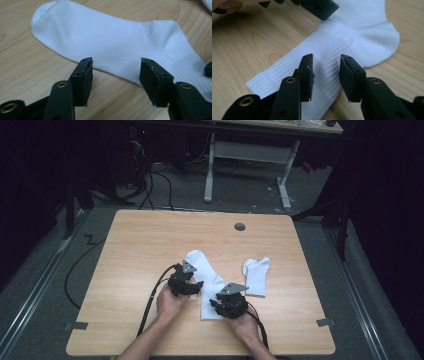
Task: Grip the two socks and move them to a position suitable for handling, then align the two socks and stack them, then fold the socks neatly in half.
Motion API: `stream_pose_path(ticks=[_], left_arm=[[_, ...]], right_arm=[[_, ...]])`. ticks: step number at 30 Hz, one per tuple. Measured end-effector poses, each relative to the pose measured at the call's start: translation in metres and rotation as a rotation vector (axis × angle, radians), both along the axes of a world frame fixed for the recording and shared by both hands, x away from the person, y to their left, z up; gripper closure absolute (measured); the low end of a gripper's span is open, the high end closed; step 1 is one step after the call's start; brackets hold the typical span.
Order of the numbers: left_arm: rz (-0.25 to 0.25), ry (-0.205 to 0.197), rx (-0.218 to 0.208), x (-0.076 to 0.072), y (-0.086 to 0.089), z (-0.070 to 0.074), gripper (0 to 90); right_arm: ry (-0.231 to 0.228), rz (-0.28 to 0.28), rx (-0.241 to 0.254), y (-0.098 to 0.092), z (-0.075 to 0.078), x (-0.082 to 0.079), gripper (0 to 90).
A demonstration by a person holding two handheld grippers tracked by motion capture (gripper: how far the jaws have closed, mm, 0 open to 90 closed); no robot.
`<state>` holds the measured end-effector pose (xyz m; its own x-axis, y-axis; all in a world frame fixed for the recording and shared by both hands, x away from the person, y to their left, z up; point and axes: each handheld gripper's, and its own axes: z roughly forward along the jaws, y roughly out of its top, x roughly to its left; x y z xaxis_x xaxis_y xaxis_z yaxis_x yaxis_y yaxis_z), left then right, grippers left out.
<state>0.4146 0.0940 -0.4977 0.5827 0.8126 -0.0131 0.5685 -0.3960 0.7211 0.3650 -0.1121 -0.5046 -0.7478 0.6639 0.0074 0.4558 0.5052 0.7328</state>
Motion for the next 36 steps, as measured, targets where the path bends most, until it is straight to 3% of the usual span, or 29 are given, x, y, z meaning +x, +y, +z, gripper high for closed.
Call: stream_pose_path(ticks=[3,7,10,16,19,25,28,36], left_arm=[[0.017,-0.005,-0.005,-0.001,0.001,-0.003,44.3],[0.027,-0.024,0.026,-0.002,0.000,-0.003,44.1],[0.050,-0.028,0.010,-0.005,0.004,-0.004,42.8],[0.106,-0.042,-0.036,-0.016,0.020,-0.005,40.3],[0.140,-0.068,-0.024,-0.024,0.029,-0.004,39.3],[0.203,-0.067,0.003,-0.037,0.051,-0.009,38.3],[0.233,-0.078,-0.007,-0.043,0.061,-0.011,37.1],[0.249,-0.068,-0.009,-0.051,0.072,-0.012,31.0]], right_arm=[[0.003,-0.008,-0.004,-0.001,0.000,0.000,61.5],[-0.004,-0.012,-0.009,-0.003,0.000,0.000,59.3],[-0.008,-0.019,-0.006,-0.005,0.002,0.000,58.1],[-0.016,-0.045,0.034,-0.017,0.007,0.000,58.5],[-0.025,-0.060,0.051,-0.023,0.009,0.000,58.4],[-0.038,-0.100,0.067,-0.037,0.009,0.000,57.2],[-0.052,-0.114,0.059,-0.043,0.010,0.001,56.9],[-0.074,-0.181,0.064,-0.062,0.013,0.006,56.5]])
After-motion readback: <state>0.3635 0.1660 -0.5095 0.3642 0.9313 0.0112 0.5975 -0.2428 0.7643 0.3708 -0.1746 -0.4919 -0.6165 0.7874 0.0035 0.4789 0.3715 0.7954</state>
